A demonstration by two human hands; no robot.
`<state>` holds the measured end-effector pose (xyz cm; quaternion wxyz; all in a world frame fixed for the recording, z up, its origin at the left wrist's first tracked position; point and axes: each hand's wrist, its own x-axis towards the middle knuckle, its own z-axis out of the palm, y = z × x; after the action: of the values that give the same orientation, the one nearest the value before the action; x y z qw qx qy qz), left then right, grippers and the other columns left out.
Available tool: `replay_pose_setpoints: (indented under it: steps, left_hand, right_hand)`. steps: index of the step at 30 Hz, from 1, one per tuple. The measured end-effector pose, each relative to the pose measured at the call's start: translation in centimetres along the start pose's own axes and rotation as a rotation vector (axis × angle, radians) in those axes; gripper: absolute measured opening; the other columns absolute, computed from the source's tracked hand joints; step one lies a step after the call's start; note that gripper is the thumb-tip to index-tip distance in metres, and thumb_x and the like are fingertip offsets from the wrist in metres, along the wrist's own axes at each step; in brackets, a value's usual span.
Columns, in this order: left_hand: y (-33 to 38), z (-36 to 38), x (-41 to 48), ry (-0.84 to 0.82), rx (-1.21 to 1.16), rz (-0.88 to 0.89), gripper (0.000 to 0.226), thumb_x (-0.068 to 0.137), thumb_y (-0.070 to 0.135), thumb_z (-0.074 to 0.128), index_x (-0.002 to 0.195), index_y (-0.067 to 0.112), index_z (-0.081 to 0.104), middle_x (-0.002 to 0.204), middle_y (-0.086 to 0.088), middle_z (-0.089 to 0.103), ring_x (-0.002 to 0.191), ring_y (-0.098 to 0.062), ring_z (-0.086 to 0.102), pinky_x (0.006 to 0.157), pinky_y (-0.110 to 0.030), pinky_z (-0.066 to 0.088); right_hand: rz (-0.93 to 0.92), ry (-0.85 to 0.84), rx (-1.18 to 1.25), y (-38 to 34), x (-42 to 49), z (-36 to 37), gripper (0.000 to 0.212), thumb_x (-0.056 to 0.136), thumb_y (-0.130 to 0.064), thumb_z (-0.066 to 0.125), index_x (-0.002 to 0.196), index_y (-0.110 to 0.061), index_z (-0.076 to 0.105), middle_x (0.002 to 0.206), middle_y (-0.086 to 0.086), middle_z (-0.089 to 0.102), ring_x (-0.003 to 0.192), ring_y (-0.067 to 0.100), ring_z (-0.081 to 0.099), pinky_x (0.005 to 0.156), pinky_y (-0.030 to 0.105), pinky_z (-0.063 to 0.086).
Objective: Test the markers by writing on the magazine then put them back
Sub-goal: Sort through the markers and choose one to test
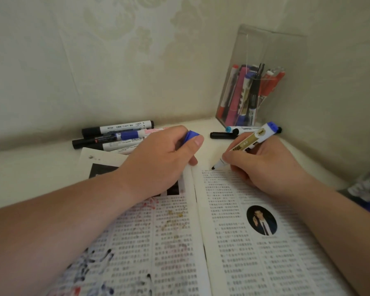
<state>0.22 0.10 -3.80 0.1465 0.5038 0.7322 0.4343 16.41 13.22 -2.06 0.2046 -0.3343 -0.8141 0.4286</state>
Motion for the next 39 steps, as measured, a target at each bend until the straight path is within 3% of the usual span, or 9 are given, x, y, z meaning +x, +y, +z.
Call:
replay_pose_setpoints:
  steps: [5,10,14,17,22,27,32,37,39]
  left_hand:
    - [-0.1,0.1,0.2,-0.004,0.022,-0.013,0.036,0.102,0.048,0.046,0.089,0.018,0.064,0.081,0.021,0.073,0.052,0.005,0.053,0.059,-0.025,0.037]
    - [-0.2,0.2,0.4,0.008,0.057,-0.007,0.038,0.1,0.049,0.046,0.088,0.019,0.066,0.08,0.021,0.072,0.054,0.005,0.054,0.057,-0.021,0.035]
    - [-0.2,0.2,0.4,0.006,0.064,0.0,0.036,0.101,0.048,0.047,0.088,0.022,0.066,0.08,0.019,0.073,0.054,0.007,0.054,0.058,-0.023,0.035]
    - [-0.2,0.2,0.4,0.01,0.074,0.007,0.036,0.101,0.047,0.047,0.088,0.021,0.067,0.066,0.029,0.065,0.053,0.007,0.053,0.052,-0.014,0.031]
    - [-0.2,0.2,0.3,0.002,0.076,0.012,0.036,0.102,0.046,0.047,0.089,0.02,0.068,0.062,0.03,0.062,0.053,0.008,0.053,0.051,-0.013,0.032]
    - [-0.2,0.2,0.3,0.006,0.061,0.009,0.035,0.1,0.048,0.048,0.089,0.021,0.067,0.076,0.018,0.071,0.052,0.008,0.053,0.056,-0.022,0.033]
    - [-0.3,0.3,0.3,0.006,0.103,0.022,0.035,0.102,0.046,0.048,0.088,0.02,0.068,0.054,0.032,0.056,0.053,0.009,0.052,0.052,-0.013,0.032]
    - [-0.4,0.3,0.4,0.01,0.122,0.039,0.034,0.101,0.046,0.05,0.088,0.021,0.069,0.056,0.034,0.056,0.054,0.01,0.052,0.052,-0.015,0.029]
    - [-0.4,0.4,0.4,0.003,0.129,0.039,0.033,0.101,0.045,0.05,0.088,0.022,0.069,0.054,0.035,0.054,0.053,0.011,0.052,0.051,-0.015,0.03]
  right_hand:
    - [-0.042,-0.037,-0.057,-0.6,0.2,1.1,0.021,0.093,-0.024,0.068,0.076,-0.013,0.066,0.06,0.005,0.067,0.046,0.012,0.057,0.048,0.023,0.047]
    - [-0.043,-0.042,-0.118,-0.9,0.2,1.4,0.034,0.094,-0.028,0.068,0.065,-0.013,0.065,0.06,0.01,0.067,0.042,0.008,0.053,0.046,0.021,0.046]
    - [-0.053,-0.13,-0.091,-1.3,0.2,1.4,0.026,0.091,-0.02,0.07,0.077,0.001,0.065,0.063,0.011,0.068,0.049,0.009,0.055,0.049,0.023,0.047]
    - [-0.04,-0.136,-0.092,-1.1,0.5,1.1,0.026,0.087,-0.015,0.069,0.081,0.008,0.058,0.062,0.014,0.06,0.053,0.015,0.052,0.053,0.03,0.046]
    - [-0.04,-0.018,-0.073,-0.6,0.3,0.6,0.022,0.091,-0.021,0.07,0.072,-0.011,0.066,0.058,-0.004,0.065,0.046,0.0,0.052,0.048,0.013,0.041]
    - [-0.031,0.018,-0.155,-0.4,0.3,0.5,0.017,0.088,-0.023,0.071,0.078,-0.01,0.068,0.07,0.009,0.07,0.052,0.007,0.056,0.055,0.031,0.051]
    - [-0.025,-0.089,-0.074,-0.7,-0.2,0.3,0.02,0.088,-0.018,0.072,0.069,-0.015,0.067,0.061,0.001,0.069,0.049,0.008,0.057,0.049,0.018,0.045]
    - [-0.025,-0.115,-0.053,-0.5,0.1,0.2,0.018,0.084,-0.013,0.072,0.072,-0.003,0.065,0.062,0.012,0.067,0.05,0.011,0.056,0.049,0.021,0.044]
    - [-0.036,-0.124,-0.054,-0.5,0.0,0.1,0.019,0.086,-0.015,0.072,0.069,-0.01,0.066,0.062,0.009,0.068,0.052,0.011,0.057,0.05,0.021,0.045]
